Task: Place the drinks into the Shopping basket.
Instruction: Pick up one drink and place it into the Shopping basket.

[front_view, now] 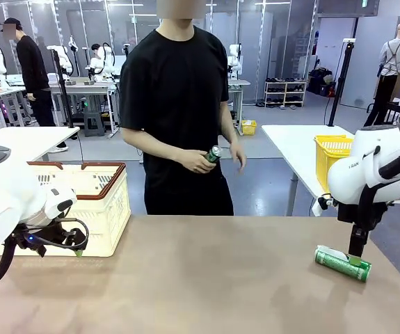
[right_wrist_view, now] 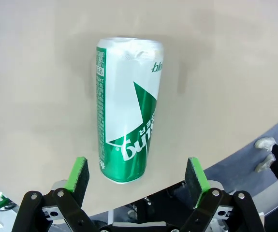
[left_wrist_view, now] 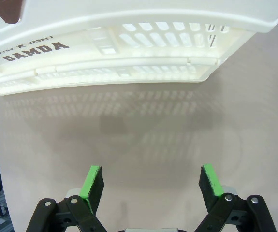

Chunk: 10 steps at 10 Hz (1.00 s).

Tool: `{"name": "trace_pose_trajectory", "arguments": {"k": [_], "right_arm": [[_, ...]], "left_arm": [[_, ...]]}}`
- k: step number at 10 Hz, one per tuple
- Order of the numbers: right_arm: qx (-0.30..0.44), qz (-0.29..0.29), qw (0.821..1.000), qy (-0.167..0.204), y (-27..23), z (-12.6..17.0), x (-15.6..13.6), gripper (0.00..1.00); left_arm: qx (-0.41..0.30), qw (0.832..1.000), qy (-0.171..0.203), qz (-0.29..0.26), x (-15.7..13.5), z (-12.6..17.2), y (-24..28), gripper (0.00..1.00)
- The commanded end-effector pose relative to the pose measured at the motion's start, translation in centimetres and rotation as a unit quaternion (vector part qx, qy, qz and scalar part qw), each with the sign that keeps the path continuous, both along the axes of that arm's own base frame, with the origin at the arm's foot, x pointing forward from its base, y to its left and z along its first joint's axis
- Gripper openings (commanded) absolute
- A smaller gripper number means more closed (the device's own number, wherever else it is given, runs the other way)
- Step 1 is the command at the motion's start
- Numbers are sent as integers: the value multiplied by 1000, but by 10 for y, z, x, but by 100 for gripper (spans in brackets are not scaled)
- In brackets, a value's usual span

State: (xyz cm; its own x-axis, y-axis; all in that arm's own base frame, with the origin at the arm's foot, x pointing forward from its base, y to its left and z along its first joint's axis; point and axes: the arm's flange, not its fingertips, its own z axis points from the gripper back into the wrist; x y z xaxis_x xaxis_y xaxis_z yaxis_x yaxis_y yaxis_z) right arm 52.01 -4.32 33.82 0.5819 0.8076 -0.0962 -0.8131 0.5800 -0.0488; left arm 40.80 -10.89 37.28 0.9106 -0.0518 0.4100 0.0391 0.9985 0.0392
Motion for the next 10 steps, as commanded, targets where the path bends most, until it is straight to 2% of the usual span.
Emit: {"name": "trace_pose_trajectory", "arguments": {"k": [1,5,10], "right_arm": [[19,27,999,4,-7,-7,14,100],[53,38,998,-8,-7,-31,21,100],[69,26,997,-30,-5,-43,23,100]], "left_arm": [[5,1000,2,-5,0,-1,0,100],[5,1000,2,-5,0,-1,0,100],[5,1000,2,-5,0,-1,0,100]]}}
